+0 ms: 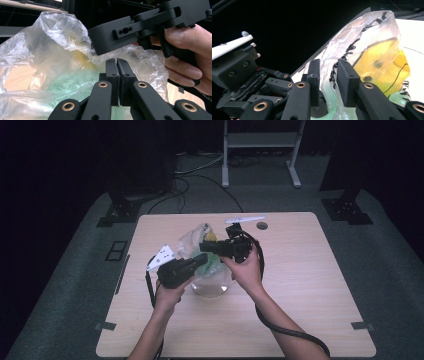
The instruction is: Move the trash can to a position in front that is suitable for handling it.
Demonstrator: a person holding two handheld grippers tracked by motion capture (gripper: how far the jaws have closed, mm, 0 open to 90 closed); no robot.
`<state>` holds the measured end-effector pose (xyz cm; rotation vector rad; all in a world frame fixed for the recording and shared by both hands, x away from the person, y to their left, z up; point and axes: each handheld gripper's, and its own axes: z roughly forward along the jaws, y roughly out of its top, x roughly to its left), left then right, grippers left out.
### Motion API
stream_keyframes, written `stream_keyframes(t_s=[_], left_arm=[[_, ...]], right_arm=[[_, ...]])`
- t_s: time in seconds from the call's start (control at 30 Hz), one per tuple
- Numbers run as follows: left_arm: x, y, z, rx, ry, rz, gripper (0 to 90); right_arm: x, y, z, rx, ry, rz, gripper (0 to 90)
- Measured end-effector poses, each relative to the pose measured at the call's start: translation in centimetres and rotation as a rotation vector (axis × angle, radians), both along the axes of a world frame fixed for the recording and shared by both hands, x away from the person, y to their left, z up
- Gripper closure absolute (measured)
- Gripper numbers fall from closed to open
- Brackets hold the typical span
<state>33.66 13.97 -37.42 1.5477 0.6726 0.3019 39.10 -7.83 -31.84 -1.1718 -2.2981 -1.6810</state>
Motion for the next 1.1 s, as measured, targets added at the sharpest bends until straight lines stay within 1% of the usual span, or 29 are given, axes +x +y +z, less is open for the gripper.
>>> stream_keyframes(t_s=[0.07, 0.13, 0.23, 0.33, 0.47, 0.57, 0.63, 0.73, 0.8, 0.87, 0.93, 1.0, 1.07, 1.1], left_arm=[[-0.1, 0.0, 0.1, 0.01, -0.004, 0.0, 88.5], [-0.1, -0.1, 0.1, 0.009, -0.007, -0.002, 88.5], [-0.1, -0.1, 0.2, 0.022, -0.016, -0.005, 88.5], [-0.1, -0.1, 0.1, 0.022, -0.011, -0.01, 88.5], [-0.1, -0.2, 0.1, 0.026, -0.009, -0.015, 88.4], [-0.1, -0.2, 0.0, 0.024, -0.007, -0.018, 87.1], [0.0, -0.1, 0.0, 0.02, -0.008, -0.019, 85.7], [-0.1, 0.1, 0.2, 0.012, -0.012, -0.026, 80.5], [-0.1, 0.2, 0.2, -0.004, -0.016, -0.023, 73.0], [-0.2, 0.3, 0.3, -0.009, -0.025, -0.02, 70.6], [-0.2, 0.5, 0.4, -0.033, -0.029, -0.019, 64.6], [-0.3, 0.9, 0.6, -0.051, -0.035, 0.002, 58.2], [-0.3, 1.3, 0.8, -0.071, -0.029, 0.034, 47.0], [-0.3, 1.5, 0.9, -0.079, -0.028, 0.042, 46.0]], right_arm=[[0.0, 0.2, 0.0, -0.011, -0.002, -0.002, 71.8], [0.0, 0.4, 0.0, -0.015, 0.0, -0.003, 70.7], [0.1, 0.5, -0.1, -0.018, -0.009, 0.0, 67.7], [0.3, 0.7, -0.6, -0.02, 0.002, 0.003, 68.1], [0.5, 0.8, -0.9, -0.033, 0.015, -0.001, 74.3], [0.6, 0.7, -0.9, -0.059, 0.014, -0.005, 82.4], [0.8, 0.5, -1.0, -0.054, 0.031, -0.005, 86.5], [1.2, 0.0, -1.2, -0.04, 0.047, -0.006, 89.0], [1.3, -0.2, -1.4, -0.034, 0.055, -0.004, 89.2], [1.5, -0.5, -1.6, -0.018, 0.065, 0.002, 89.3], [1.7, -0.7, -1.8, -0.01, 0.074, -0.001, 89.4], [1.8, -0.9, -1.9, 0.002, 0.078, -0.002, 89.4], [1.8, -1.2, -2.0, 0.015, 0.084, -0.003, 89.4], [1.9, -1.3, -2.1, 0.02, 0.087, -0.004, 89.4]])
